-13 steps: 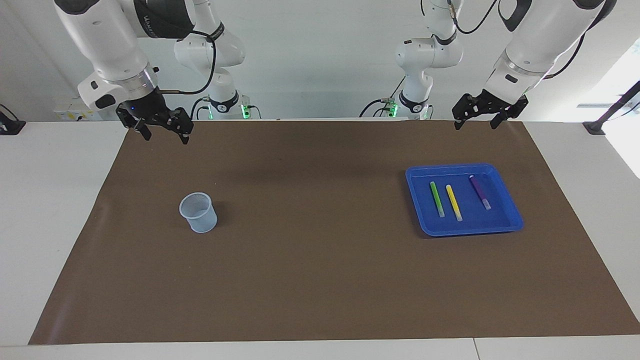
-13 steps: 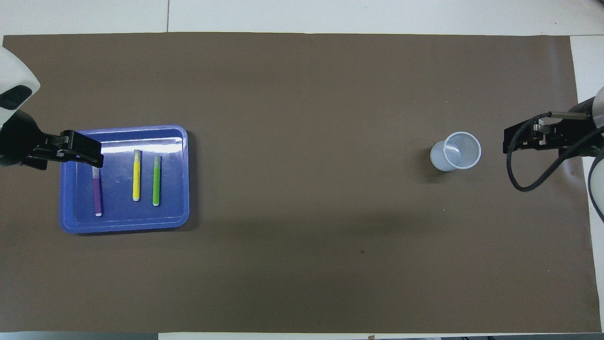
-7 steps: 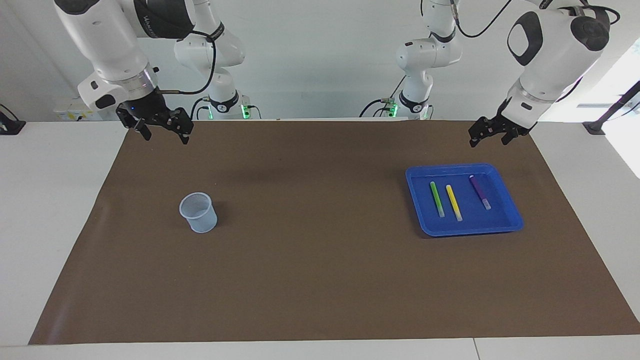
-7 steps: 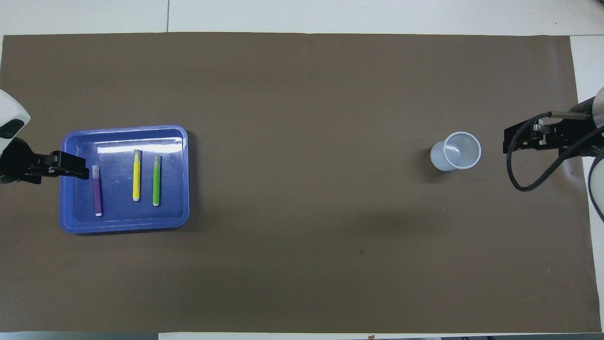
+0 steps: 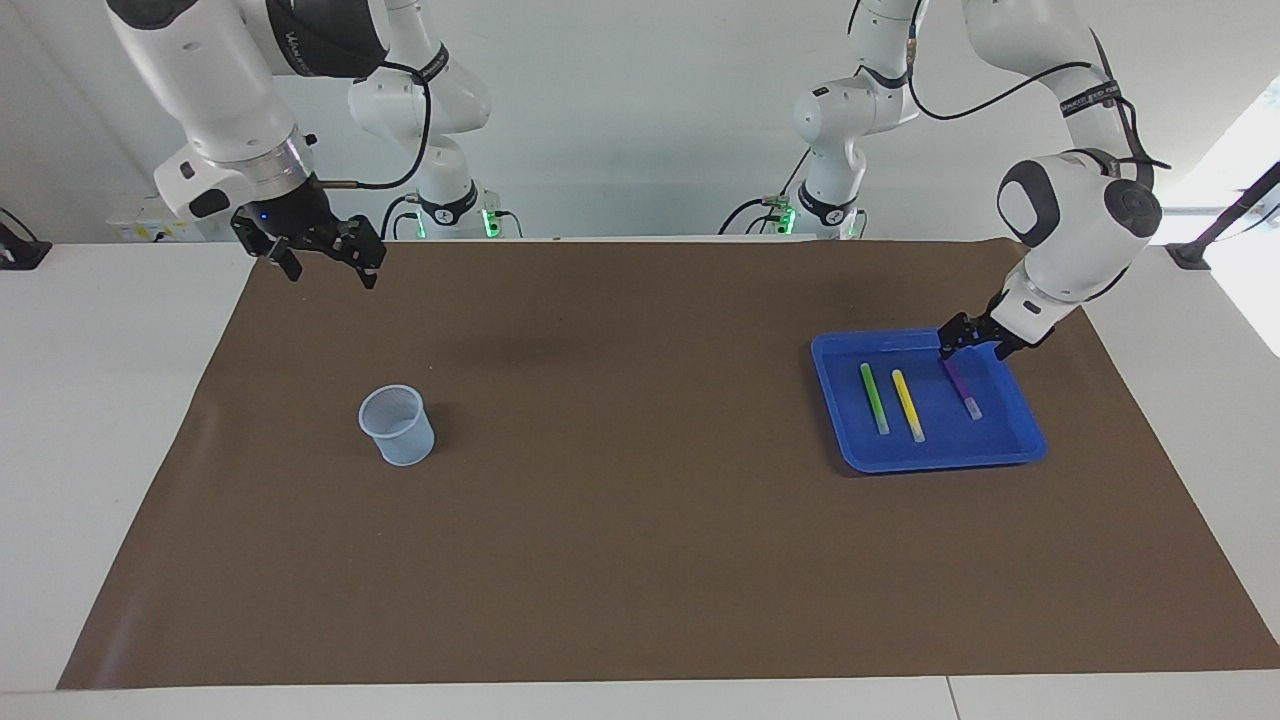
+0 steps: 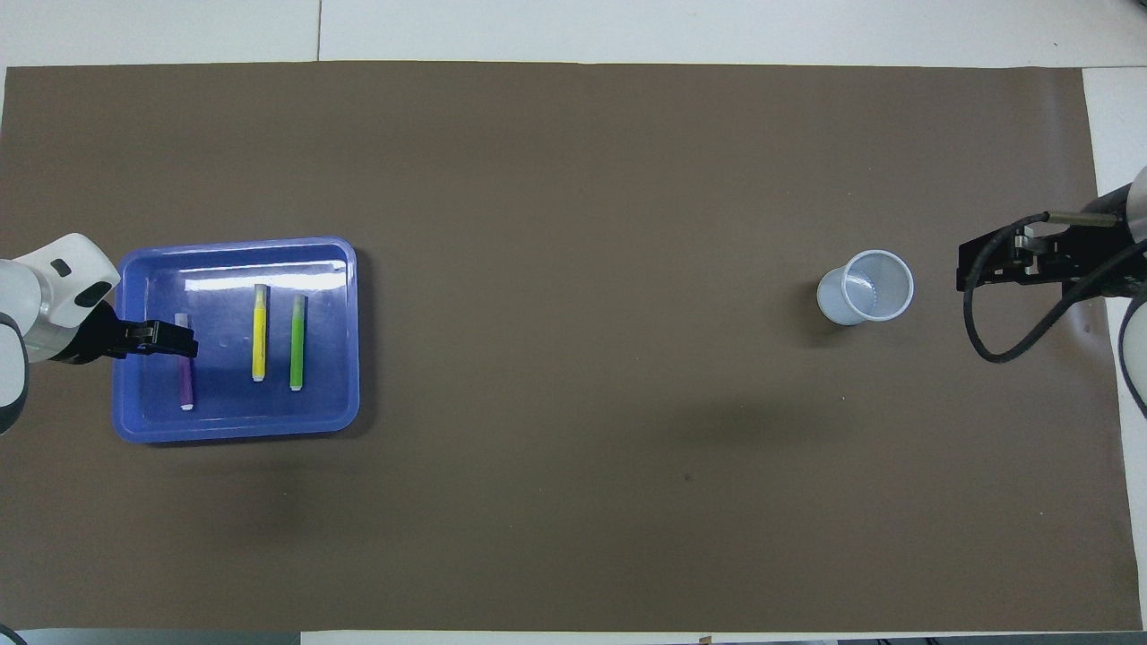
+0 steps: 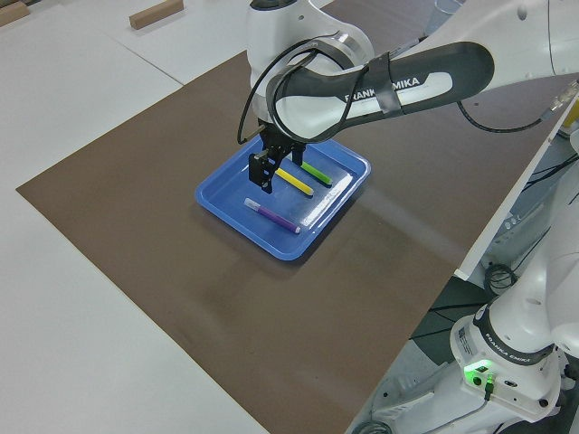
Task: Transfer and insert pens with both arms
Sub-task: 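Lower the left gripper over the purple pen in the tray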
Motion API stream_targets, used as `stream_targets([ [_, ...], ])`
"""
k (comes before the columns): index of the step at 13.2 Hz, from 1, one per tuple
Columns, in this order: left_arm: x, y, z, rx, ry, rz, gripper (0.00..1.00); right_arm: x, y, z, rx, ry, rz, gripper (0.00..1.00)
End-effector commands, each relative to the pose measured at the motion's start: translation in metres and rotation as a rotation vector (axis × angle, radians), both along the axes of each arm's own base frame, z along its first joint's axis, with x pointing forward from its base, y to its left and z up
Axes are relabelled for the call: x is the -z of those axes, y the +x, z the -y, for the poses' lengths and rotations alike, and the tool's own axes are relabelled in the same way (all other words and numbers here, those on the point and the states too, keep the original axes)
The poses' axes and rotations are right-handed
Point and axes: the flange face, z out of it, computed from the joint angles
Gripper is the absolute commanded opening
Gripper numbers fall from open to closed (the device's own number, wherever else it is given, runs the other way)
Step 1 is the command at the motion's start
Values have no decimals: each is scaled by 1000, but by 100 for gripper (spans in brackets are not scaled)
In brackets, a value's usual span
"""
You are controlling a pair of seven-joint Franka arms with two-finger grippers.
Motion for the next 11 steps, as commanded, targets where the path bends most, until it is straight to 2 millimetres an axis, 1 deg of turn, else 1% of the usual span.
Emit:
stream_targets([
  [1,14,-1,-4,7,8,25,100,-1,-3,2,17,6,0,100],
  [2,25,-1,-4,7,8,23,100,-1,-3,2,17,6,0,100],
  [4,40,0,-5,9,8,10,98,-1,-3,2,17,6,1,100],
  [6,51,3,-7,2,8,13,97,-1,-3,2,17,6,0,100],
  [7,59,5,-7,-3,7,10,95,-1,-3,2,17,6,0,100],
  [9,69,9,-7,-1,11,11,91,-1,-3,2,17,6,0,100],
  [11,77,16,-10,70,84,2,85,-1,-3,2,17,6,0,100],
])
